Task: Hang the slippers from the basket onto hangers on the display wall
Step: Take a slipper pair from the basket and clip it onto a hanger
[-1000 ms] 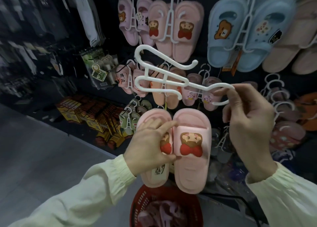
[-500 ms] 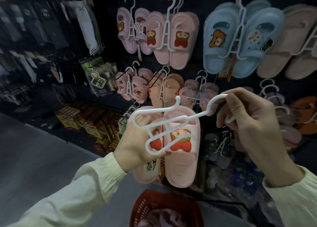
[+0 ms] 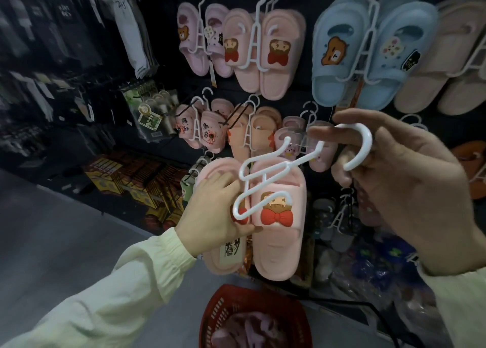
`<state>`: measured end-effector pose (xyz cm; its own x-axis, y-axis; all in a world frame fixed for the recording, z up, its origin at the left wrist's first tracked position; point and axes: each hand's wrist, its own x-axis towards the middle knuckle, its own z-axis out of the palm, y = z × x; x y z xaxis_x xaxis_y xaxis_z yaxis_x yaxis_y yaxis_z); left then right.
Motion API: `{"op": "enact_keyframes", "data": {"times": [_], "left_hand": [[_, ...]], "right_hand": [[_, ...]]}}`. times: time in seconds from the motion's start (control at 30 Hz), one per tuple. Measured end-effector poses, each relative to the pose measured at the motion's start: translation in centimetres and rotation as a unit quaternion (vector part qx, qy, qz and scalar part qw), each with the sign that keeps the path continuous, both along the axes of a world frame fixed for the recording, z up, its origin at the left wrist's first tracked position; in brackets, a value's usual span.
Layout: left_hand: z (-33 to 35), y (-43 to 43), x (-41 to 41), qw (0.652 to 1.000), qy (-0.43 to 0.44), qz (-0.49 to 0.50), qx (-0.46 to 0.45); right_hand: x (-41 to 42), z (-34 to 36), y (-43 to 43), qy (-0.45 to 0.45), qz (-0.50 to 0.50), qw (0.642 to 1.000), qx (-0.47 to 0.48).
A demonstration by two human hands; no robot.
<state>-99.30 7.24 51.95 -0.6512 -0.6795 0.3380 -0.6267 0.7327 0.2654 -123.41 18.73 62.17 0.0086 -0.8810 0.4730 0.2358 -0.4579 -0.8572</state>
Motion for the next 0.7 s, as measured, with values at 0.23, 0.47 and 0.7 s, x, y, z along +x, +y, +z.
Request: {"op": "enact_keyframes", "data": {"times": [0.23,0.47,0.7], "left_hand": [[-0.5,-0.3,-0.1,1.000,-0.005,0.012,-0.013],[-1.3,-0.1,0.1,0.999,0.001,0.037,0.011],[-1.2,0.4,-0.2,0.999,-0.002,0.033,-0.006]], "right_hand": [[0.3,0.6,-0.2,0.210,-0.169,0.961,-0.063],[-0.1,0.6,-1.0,0.263,-0.267,0.921,-0.106],[0.4,0.8,-1.5,0.256,-0.289,0.919,-0.087]]}}
